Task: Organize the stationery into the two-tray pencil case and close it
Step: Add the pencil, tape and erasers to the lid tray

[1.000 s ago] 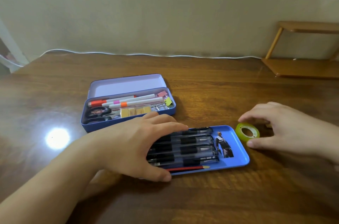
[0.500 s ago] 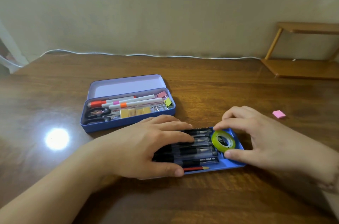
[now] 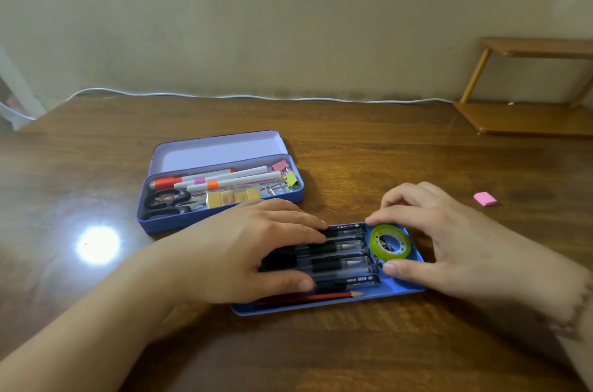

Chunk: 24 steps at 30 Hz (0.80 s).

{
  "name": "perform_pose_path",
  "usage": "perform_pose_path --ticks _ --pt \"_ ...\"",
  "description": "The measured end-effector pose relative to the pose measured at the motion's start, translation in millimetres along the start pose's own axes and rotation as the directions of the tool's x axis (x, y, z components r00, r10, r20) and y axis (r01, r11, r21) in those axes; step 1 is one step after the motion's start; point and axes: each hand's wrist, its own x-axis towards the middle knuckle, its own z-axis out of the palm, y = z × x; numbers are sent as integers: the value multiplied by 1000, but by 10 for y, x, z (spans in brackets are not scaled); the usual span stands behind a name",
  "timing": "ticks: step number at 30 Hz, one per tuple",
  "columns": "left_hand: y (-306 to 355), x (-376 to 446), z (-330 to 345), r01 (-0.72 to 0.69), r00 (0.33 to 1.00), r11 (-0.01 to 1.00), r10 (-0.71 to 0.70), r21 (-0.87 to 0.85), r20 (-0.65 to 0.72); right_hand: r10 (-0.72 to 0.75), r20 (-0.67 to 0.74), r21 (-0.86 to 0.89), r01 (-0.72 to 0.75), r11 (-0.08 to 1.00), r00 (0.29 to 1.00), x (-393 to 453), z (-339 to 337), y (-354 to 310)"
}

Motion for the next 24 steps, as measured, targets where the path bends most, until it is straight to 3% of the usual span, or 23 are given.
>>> perform_pose_path --ticks 14,24 --pt "7 4 -16 13 1000 1000 -13 3 14 -17 87 21 16 1000 996 8 32 -34" --pt "-5 -12 -9 4 1000 1000 -4 -23 27 -68 0 82 67 994 998 1 -10 -8"
